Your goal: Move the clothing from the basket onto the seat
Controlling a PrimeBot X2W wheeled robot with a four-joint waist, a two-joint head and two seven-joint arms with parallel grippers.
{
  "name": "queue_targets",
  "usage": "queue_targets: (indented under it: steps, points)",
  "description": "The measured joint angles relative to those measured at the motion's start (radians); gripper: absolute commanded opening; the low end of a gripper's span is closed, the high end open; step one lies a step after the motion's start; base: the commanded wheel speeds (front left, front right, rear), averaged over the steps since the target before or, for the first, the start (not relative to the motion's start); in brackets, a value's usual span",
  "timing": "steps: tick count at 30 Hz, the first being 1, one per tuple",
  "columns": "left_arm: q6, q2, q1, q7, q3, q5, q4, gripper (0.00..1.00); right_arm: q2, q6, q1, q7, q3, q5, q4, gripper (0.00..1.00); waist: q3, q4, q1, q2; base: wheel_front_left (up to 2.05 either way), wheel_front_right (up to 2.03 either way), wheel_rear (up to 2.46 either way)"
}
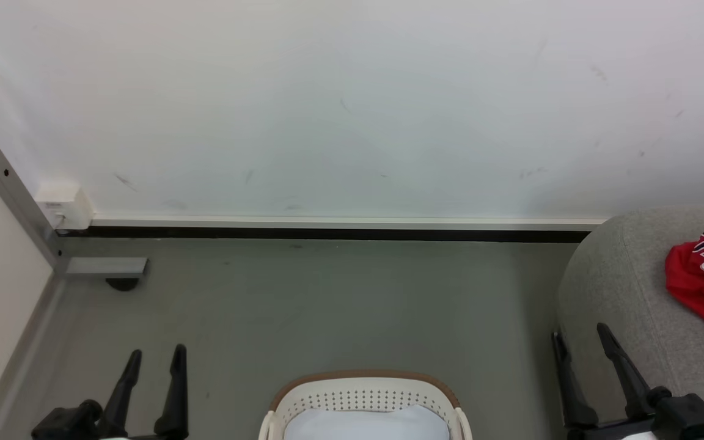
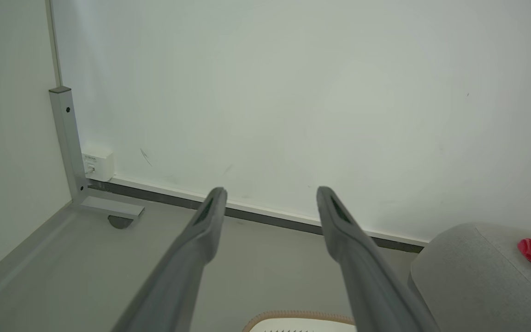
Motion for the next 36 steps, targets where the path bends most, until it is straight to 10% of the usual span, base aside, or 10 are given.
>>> queue_targets:
  steps: [32,33,36]
  points:
    - [-0.004,0.010,-0.019,0.000,-0.027,0.000,0.016,1.00,0.002,0.000,-0.026,0.000,0.030,0.053,0.016,1.00,0.004,-0.002,0.0001,0.0000,0.00,0.00,0.00]
    - [-0.004,0.008,-0.017,0.000,-0.028,-0.002,0.022,0.00,0.002,0.000,-0.023,0.000,0.031,0.053,0.021,0.00,0.004,-0.002,0.0001,0.0000,0.00,0.00,0.00]
    - [-0.004,-0.004,0.002,0.000,-0.035,-0.002,0.048,0.00,0.002,0.000,-0.001,0.003,0.034,0.054,0.044,0.00,0.004,-0.002,0.0002,0.0000,0.00,0.00,0.00]
